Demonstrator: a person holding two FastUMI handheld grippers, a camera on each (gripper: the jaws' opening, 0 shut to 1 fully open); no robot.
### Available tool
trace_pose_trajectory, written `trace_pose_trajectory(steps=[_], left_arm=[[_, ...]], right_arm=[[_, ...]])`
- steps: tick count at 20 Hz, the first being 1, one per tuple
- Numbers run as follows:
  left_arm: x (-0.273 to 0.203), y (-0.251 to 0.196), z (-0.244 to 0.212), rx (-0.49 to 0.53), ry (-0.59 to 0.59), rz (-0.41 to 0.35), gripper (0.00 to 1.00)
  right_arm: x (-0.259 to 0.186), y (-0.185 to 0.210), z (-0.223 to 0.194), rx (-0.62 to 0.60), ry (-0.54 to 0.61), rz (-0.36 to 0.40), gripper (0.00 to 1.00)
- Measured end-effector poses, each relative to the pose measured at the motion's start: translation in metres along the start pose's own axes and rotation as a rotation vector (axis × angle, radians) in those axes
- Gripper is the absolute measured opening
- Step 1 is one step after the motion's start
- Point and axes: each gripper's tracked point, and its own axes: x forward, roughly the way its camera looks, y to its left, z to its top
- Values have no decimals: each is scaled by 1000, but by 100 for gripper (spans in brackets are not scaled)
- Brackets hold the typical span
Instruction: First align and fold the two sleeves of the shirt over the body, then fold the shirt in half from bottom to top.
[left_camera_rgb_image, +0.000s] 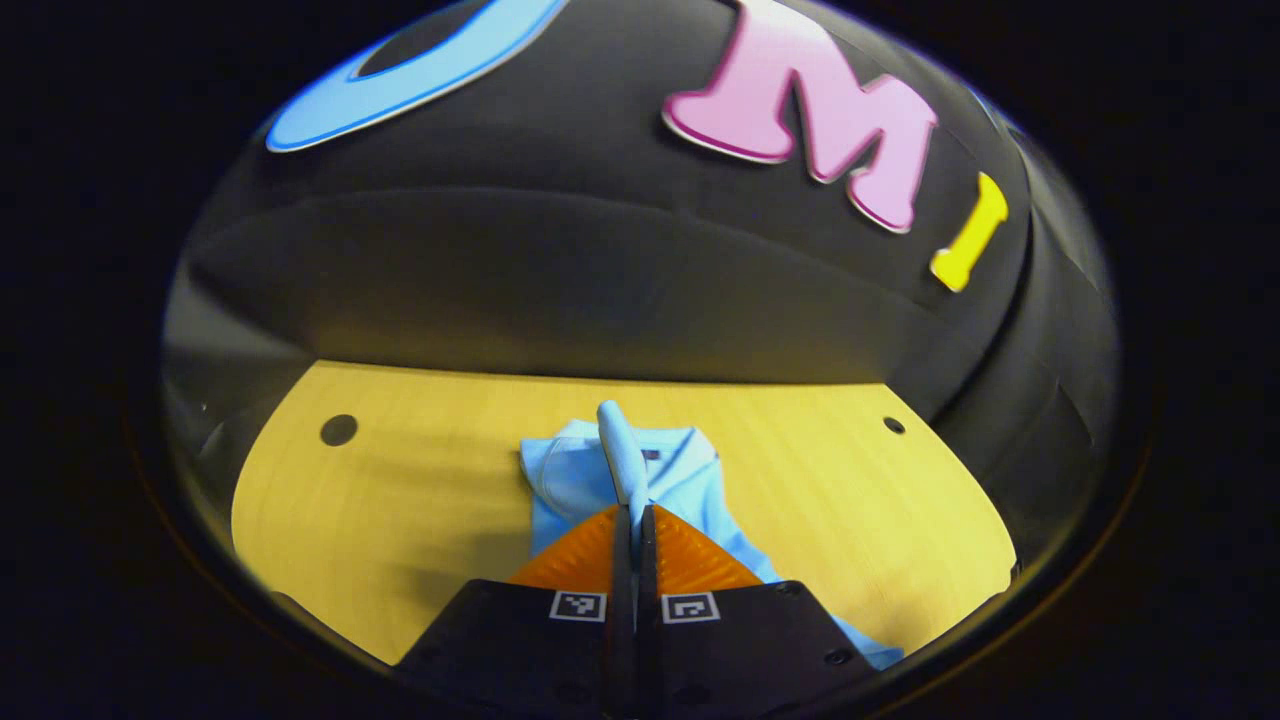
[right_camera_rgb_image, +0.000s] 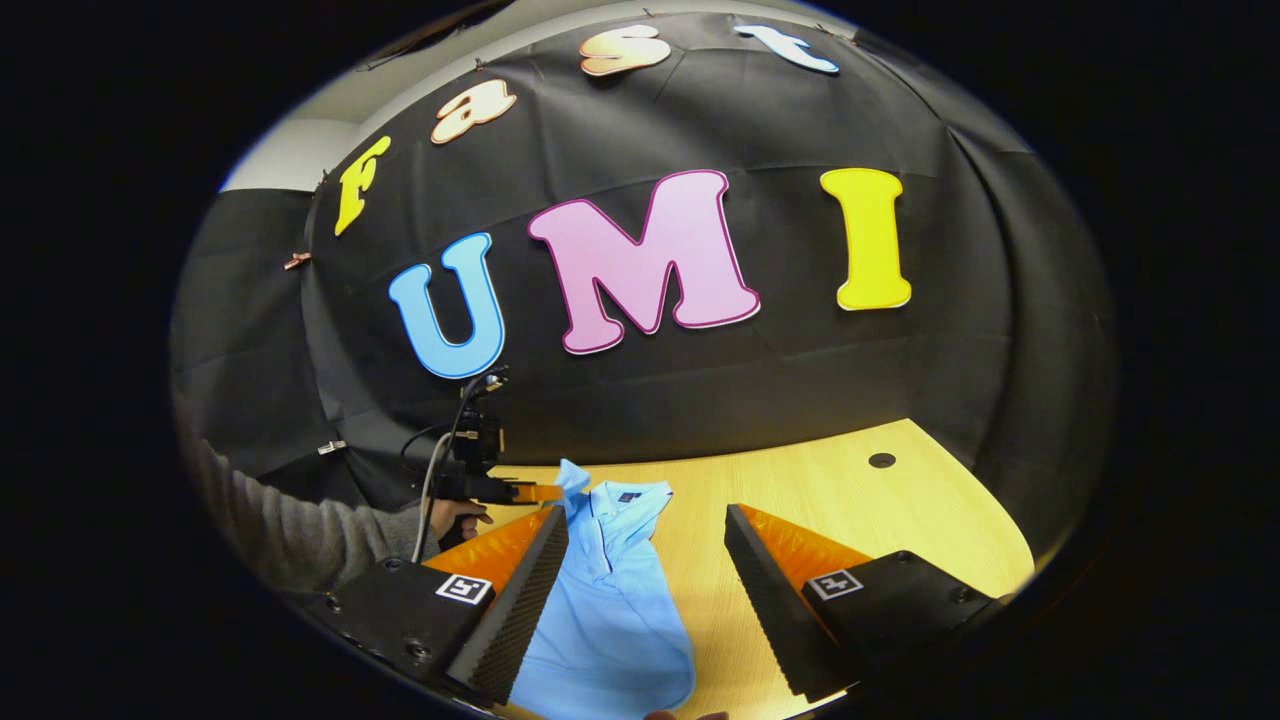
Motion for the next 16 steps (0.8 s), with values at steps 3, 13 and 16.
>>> trace_pose_trajectory(steps=[3,13,16], left_arm=[[7,-32,-22,52,47,-43,6],[34,-50,-86,256,169,31,6],[40,-54,-96,276,186,27,10]], right_arm=[[-5,-4,1,1,-5,-13,98],[-23,-11,-7,20,14,-32,98],[-26,-12,-11,22,22,-34,98]])
